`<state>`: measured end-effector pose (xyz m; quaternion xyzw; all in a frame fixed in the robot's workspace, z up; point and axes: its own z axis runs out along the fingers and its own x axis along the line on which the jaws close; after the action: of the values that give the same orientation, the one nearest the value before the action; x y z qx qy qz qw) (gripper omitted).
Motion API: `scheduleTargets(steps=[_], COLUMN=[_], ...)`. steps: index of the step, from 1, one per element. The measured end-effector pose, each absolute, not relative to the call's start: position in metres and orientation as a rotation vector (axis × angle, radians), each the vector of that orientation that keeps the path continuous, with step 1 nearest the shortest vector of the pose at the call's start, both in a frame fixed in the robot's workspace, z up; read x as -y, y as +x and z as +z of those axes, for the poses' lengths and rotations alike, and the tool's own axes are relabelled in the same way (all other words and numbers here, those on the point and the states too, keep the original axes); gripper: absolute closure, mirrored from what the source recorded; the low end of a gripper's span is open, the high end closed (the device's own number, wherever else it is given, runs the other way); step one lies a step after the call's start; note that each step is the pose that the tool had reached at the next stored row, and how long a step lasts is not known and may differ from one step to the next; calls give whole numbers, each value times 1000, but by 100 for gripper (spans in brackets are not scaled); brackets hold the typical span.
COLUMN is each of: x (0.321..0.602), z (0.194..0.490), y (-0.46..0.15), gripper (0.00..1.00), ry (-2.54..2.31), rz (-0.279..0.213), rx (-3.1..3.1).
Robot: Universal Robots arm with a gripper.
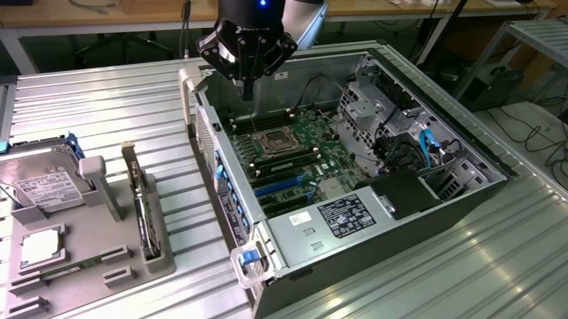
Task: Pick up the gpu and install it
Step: 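Reach for the gpu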
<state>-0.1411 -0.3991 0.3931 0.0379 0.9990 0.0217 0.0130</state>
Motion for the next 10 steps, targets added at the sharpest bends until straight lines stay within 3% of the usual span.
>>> scheduleTargets(steps=[10], x=[399], z=[393], y=[-144], gripper=[89], ry=[118], rz=[68], rx=[-3113])
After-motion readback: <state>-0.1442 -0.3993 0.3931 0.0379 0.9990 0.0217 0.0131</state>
